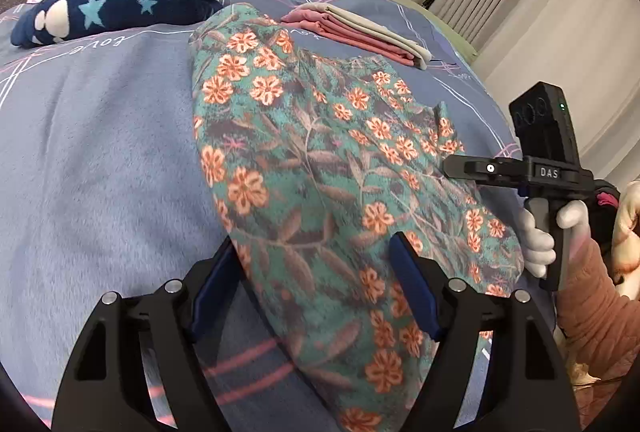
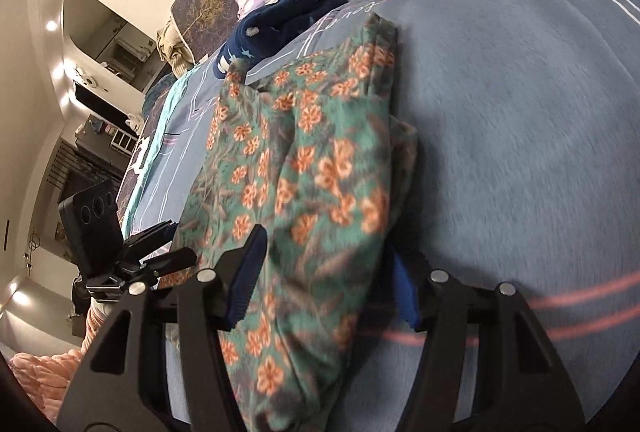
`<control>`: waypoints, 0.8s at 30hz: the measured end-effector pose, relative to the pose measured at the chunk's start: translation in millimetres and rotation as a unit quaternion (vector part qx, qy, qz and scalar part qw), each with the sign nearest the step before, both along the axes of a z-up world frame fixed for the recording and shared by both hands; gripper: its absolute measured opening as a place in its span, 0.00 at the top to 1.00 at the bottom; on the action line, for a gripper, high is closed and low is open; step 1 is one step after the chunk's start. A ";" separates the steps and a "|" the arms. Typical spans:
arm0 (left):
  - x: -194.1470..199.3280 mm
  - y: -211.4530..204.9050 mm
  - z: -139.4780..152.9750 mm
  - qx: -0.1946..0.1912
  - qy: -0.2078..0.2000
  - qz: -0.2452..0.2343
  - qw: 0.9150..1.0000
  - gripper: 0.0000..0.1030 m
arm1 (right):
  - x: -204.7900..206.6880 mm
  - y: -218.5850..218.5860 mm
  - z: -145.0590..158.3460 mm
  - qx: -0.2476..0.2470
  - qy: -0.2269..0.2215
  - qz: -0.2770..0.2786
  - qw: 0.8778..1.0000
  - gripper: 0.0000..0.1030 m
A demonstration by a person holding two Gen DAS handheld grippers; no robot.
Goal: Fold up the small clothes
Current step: 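Close the left and right grippers on the teal floral shirt edge, then lift the teal floral shirt with both grippers and fold it over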
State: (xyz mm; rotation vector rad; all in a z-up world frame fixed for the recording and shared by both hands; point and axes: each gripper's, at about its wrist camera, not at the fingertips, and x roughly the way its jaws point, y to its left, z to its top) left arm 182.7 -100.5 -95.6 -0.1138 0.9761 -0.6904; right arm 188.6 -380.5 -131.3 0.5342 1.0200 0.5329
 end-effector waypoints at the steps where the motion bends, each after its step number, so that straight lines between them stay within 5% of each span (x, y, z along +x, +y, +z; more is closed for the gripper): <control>1: 2.7 0.4 -0.4 -0.004 0.003 -0.001 1.000 0.26 | 3.5 0.4 0.1 0.001 0.000 0.002 1.000 0.42; 8: 33.4 2.9 -7.0 -0.058 0.029 -0.007 0.998 0.26 | 23.1 5.9 -1.6 0.007 -0.014 0.023 1.000 0.42; 12: 59.2 1.7 -11.3 -0.072 0.044 0.007 0.996 0.50 | 35.4 12.4 -2.8 0.008 -0.025 0.028 0.999 0.44; 15: 74.7 -1.1 -15.3 -0.074 0.047 0.017 0.996 0.70 | 42.2 20.8 -2.9 -0.019 -0.041 0.024 0.999 0.61; 18: 71.6 -4.6 -11.8 -0.063 0.036 0.022 0.997 0.76 | 38.3 25.6 0.2 -0.036 -0.049 0.010 0.998 0.75; 24: 49.8 -16.7 33.9 -0.038 -0.031 0.010 0.999 0.82 | 14.8 32.1 43.6 -0.058 -0.104 -0.002 0.993 0.81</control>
